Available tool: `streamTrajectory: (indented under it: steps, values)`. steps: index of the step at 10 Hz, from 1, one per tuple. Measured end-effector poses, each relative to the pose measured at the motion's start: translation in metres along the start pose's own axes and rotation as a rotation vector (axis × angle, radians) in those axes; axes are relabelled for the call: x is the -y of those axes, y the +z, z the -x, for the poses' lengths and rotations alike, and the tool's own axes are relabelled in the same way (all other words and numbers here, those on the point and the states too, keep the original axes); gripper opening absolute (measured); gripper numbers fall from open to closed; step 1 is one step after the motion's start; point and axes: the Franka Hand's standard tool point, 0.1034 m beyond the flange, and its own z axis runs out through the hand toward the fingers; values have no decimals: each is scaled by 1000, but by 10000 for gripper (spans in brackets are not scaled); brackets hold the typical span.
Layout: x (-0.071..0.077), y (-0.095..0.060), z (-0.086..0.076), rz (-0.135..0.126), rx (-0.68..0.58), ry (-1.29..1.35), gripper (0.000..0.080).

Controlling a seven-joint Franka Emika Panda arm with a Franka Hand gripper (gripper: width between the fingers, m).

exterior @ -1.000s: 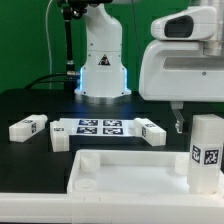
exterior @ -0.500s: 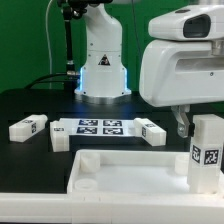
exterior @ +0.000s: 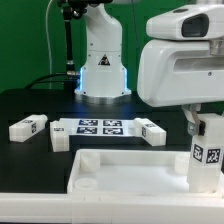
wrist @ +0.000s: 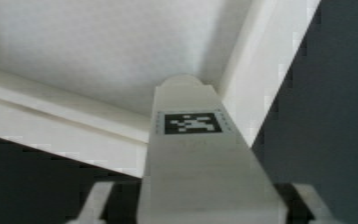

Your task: Assemble desk

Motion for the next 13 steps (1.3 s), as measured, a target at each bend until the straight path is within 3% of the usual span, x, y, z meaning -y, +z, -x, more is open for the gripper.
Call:
streamTrajectory:
  steps: [2, 8, 13]
  values:
    - [-1, 0, 0, -8, 0, 73, 288]
    - [-7, 1, 3, -80, -35, 843, 290]
    - [-4, 1, 3, -111, -7, 1319, 290]
